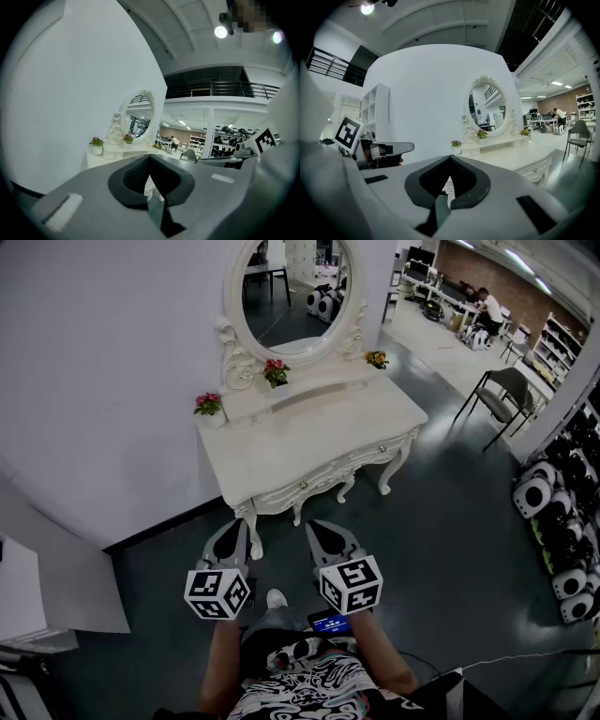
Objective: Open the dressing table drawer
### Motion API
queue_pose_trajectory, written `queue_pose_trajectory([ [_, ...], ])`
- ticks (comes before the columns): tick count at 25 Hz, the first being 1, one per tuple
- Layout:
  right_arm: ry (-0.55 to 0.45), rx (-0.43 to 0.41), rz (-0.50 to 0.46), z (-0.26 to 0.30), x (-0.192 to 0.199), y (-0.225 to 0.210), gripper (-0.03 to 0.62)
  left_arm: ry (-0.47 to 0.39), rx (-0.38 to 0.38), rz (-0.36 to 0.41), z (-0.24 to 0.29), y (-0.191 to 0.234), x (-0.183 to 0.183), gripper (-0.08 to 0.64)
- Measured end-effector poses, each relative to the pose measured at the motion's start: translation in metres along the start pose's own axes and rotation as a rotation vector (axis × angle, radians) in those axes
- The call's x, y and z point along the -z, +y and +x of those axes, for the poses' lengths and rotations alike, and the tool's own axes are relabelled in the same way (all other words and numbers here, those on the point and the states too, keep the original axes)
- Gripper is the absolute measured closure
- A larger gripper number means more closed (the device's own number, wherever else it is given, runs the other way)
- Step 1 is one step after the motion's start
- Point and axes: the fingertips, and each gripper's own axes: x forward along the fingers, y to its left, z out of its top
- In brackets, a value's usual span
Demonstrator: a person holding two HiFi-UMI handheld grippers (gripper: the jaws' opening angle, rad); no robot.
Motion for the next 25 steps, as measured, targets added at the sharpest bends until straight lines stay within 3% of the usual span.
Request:
queue_pose_trajectory([
  [9,-0.003,0.004,0.003,-0.002,0.001,-0.002,0.591,0.003,-0.004,0.004,-0.001,-0.001,0.001,0.558],
  [16,0.015,-0.071,0.152,0.016,0.014,-0.010,0.589,0.032,-0.016,0.003,0.016,0.009,0.015,0.558],
  [21,0.068,-0.004,0.077,0.052,0.025,-0.037,0.589,0.035,-0.064,0.004,0.049,0.038,0.020,0.558],
  [25,0.096,0.021,0.083,0.103,0.031,-0.070,0.589,0.063,-0.087,-0.002,0.103,0.075,0.030,0.558],
])
